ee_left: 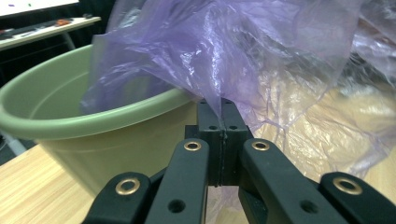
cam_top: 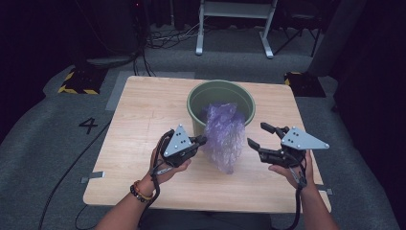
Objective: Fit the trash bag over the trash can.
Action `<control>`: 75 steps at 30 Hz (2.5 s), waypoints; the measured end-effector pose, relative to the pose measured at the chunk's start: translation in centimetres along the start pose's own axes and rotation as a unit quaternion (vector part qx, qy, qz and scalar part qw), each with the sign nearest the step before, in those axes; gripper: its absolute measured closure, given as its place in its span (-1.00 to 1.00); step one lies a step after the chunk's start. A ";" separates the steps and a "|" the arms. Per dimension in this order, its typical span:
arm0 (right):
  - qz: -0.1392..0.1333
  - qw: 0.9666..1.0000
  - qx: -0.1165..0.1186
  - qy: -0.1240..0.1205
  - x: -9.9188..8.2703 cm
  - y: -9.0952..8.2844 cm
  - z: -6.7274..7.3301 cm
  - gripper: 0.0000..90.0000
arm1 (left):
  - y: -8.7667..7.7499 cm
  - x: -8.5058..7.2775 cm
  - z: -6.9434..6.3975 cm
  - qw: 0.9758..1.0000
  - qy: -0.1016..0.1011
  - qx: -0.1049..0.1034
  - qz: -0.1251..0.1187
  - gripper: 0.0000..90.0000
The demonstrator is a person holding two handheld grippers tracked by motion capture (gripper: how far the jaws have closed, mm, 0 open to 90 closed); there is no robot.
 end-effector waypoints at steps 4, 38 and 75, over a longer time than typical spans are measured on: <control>-0.004 1.000 -0.002 0.029 0.1 0.3 -0.4 -0.15 | -0.4 0.0 0.7 0.999 -0.023 0.018 -0.022 1.00; -0.033 0.998 0.024 0.041 -0.1 1.0 2.6 1.00 | -0.6 1.0 0.7 0.998 -0.020 0.053 -0.037 0.91; 0.054 0.985 -0.085 0.141 -3.5 5.2 -6.2 -0.10 | -2.1 -1.1 8.6 0.991 -0.063 0.113 -0.022 0.99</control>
Point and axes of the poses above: each handheld gripper's, and its own axes: y roughly forward along the jaws, x roughly out of its top, z roughly to its left, the point moved 5 cm from there along y, roughly forward along the jaws, and after that the axes turned 15 degrees about -x, right-handed, at the moved point
